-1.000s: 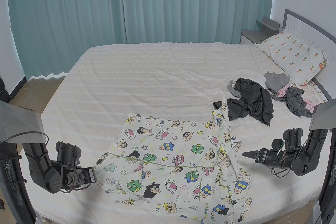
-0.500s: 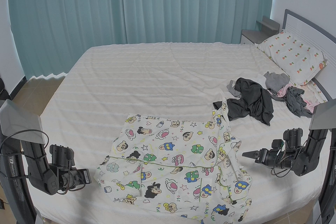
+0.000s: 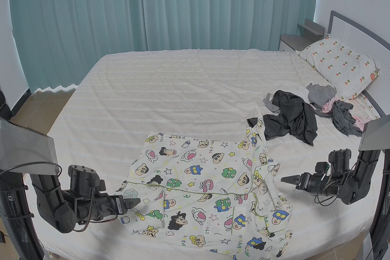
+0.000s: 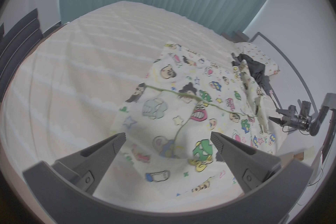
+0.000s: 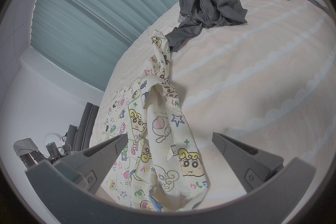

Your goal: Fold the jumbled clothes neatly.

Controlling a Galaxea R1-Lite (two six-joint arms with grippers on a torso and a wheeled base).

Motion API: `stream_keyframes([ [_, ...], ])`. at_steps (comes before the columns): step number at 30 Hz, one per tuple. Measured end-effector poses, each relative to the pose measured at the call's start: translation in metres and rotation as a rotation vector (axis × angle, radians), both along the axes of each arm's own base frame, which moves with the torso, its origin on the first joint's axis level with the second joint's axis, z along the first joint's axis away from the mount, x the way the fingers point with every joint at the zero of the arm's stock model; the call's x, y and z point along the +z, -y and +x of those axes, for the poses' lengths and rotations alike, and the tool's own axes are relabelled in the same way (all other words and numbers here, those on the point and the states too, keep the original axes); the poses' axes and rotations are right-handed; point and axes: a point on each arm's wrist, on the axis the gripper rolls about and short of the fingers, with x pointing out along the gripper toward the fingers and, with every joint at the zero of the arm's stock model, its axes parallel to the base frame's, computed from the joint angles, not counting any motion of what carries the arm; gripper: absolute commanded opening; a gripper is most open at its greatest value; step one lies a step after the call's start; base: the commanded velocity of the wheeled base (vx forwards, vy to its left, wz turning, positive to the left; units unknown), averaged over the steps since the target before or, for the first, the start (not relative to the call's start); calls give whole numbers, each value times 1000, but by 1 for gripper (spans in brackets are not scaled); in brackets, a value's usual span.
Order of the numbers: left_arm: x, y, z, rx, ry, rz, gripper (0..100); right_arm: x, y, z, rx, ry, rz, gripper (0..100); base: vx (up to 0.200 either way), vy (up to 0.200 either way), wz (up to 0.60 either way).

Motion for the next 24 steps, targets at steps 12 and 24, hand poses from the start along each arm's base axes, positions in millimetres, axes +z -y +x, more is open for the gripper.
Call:
stream_keyframes([
  [12,-7,35,40,-11,11,79,100,0,0,0,1,-1,-1,100,0,0,0],
  [24,-21,55,15,-177,-121,122,100,-2,0,0,2,-6,-3,100,0,0,0],
])
